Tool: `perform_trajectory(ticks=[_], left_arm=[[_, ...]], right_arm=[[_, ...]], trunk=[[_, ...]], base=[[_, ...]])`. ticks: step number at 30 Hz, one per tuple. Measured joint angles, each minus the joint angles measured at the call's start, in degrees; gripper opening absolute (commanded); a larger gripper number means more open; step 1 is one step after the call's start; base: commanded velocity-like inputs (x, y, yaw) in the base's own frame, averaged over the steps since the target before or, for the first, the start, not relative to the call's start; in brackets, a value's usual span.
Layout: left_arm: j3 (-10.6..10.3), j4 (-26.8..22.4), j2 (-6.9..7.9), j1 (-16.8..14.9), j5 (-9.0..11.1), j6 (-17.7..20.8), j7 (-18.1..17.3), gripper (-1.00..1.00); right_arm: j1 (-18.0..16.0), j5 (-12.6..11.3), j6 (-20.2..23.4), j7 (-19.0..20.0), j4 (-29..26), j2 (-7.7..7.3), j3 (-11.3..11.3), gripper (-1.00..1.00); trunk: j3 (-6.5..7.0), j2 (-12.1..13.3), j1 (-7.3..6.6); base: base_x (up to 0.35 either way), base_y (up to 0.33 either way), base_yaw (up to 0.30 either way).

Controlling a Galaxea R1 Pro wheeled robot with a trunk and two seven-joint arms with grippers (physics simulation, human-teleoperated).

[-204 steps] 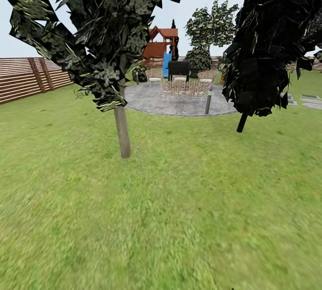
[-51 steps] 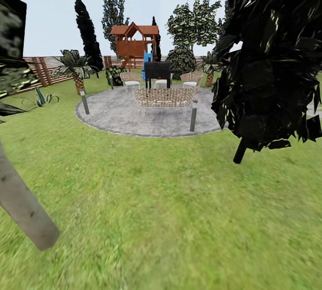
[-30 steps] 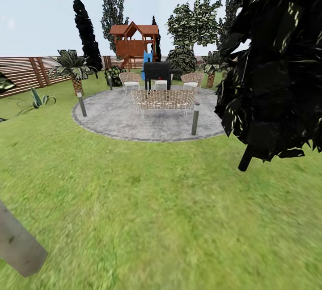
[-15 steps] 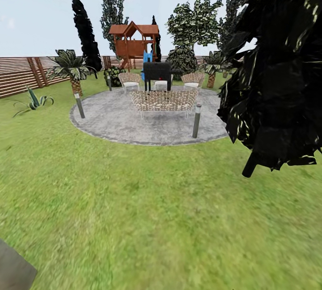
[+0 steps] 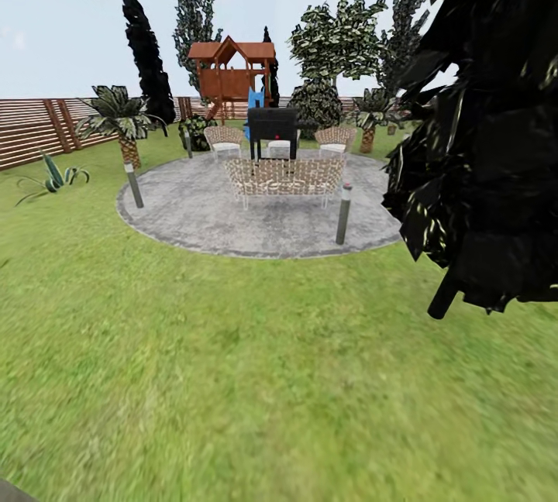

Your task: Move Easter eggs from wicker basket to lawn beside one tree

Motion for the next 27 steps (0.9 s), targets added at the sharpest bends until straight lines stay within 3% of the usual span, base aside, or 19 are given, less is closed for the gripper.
perform_trajectory(ticks=[8,19,27], left_arm=[[0.0,0.0,0.01,0.0,0.0,0.0,0.0,1.0],[0.1,0.0,0.08,0.0,0.1,-0.1,0.0,1.0],[0.1,0.0,0.08,0.0,0.1,-0.2,0.0,1.0]], right_arm=[[0.0,0.0,0.1,0.0,0.0,-0.05,0.0,1.0],[0.0,-0.1,0.1,0.0,0.0,-0.06,0.0,1.0],[0.0,-0.1,0.1,0.0,0.0,0.09,0.0,1.0]], trunk=[[0.0,0.0,0.0],[0.0,0.0,0.0],[0.0,0.0,0.0]], base=[[0.335,0.076,-0.027],[0.335,0.099,-0.178],[0.334,0.118,-0.028]])
